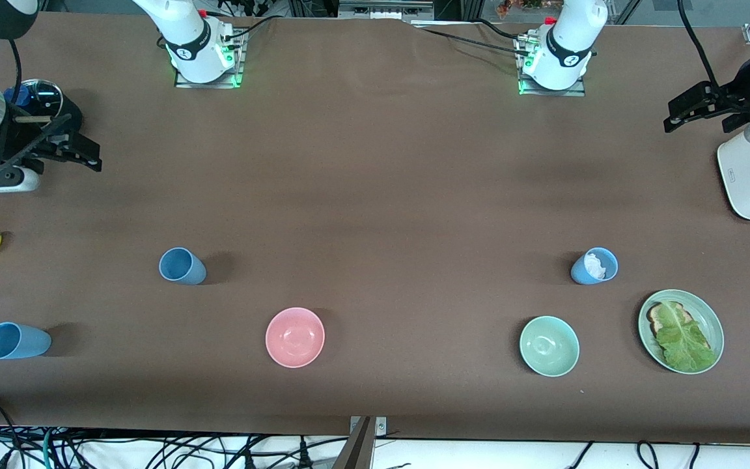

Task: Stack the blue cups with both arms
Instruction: 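Grasp the tall blue cup with the right gripper while the left gripper advances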

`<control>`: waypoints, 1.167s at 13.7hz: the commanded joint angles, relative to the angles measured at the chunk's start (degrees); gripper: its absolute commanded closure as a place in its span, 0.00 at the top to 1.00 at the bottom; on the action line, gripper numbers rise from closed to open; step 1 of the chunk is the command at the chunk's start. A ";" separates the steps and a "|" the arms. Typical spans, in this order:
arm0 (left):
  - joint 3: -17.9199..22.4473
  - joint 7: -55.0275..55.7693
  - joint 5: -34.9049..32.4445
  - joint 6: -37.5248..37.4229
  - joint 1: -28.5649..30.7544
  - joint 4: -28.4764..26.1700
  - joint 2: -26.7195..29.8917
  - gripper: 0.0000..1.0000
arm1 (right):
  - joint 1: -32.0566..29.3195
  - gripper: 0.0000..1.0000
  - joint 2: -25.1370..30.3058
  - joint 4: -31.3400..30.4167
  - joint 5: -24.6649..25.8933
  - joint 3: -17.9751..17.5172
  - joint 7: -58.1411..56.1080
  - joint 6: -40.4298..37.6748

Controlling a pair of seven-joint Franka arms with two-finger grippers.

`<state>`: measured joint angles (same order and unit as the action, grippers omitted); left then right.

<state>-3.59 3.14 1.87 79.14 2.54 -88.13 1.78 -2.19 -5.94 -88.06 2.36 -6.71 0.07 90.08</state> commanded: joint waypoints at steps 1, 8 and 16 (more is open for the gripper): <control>0.16 0.38 1.38 -0.83 0.09 1.91 -0.81 1.00 | -0.45 1.00 -2.57 0.96 0.54 -0.24 -0.94 2.72; -0.19 -0.06 1.03 -0.57 -0.60 1.99 -3.44 1.00 | -0.71 1.00 -9.87 0.88 0.54 -0.06 -0.95 11.24; 0.07 -1.29 0.51 4.17 0.88 2.96 -15.39 1.00 | -1.59 1.00 -17.87 -1.48 0.45 0.03 -0.68 21.61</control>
<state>-3.76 2.95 1.87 82.21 2.53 -87.65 -9.82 -2.93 -23.20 -88.42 2.36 -6.21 -0.04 109.33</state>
